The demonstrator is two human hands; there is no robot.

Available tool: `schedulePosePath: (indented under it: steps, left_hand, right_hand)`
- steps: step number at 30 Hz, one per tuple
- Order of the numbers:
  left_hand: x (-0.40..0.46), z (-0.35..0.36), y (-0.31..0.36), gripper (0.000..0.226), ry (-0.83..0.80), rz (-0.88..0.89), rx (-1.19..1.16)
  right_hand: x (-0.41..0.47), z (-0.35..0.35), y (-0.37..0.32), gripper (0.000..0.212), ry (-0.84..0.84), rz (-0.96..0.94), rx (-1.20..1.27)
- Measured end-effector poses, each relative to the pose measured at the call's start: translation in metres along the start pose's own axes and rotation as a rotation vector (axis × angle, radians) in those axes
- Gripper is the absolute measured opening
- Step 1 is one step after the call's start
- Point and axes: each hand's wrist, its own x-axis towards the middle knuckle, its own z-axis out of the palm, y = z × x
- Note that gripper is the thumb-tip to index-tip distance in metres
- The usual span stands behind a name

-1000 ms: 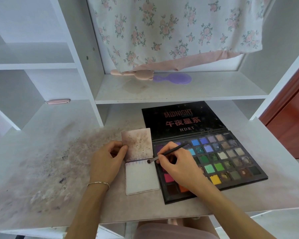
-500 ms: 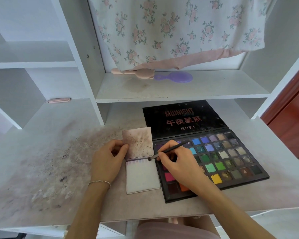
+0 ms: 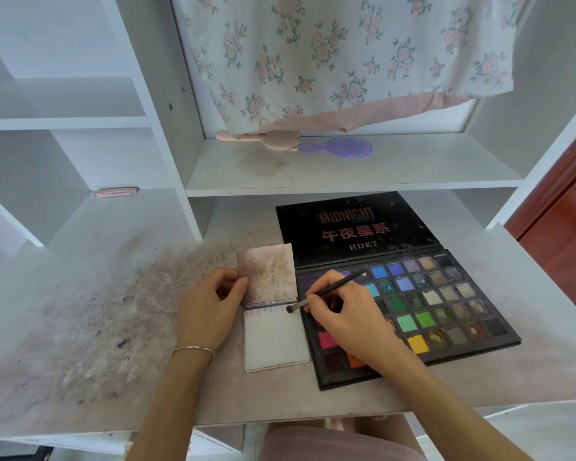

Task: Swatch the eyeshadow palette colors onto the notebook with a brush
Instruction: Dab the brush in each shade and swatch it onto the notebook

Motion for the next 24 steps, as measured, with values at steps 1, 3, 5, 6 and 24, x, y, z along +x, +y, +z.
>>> schedulePosePath:
  steps: [1, 3, 5, 6, 24]
  left_hand:
    - [0.000, 0.000, -0.001, 0.009, -0.001, -0.003, 0.002]
    - [0.000, 0.000, -0.002, 0.005, -0.001, -0.008, 0.000]
    - [0.000, 0.000, -0.001, 0.005, -0.001, -0.007, -0.007]
    - [0.000, 0.000, -0.001, 0.007, -0.001, -0.005, -0.008]
    - [0.001, 0.001, -0.001, 0.005, 0.008, -0.015, -0.007]
  right_hand:
    - [0.000, 0.000, 0.000, 0.012, 0.003, -0.002, -0.002]
    - [0.001, 0.001, 0.000, 0.013, 0.009, -0.005, -0.014]
    - [0.001, 0.001, 0.000, 0.014, 0.006, -0.005, -0.012]
    - [0.001, 0.001, -0.001, 0.014, 0.001, -0.007, -0.007]
    - [-0.003, -0.038, 0.002, 0.023, 0.291, -0.068, 0.222]
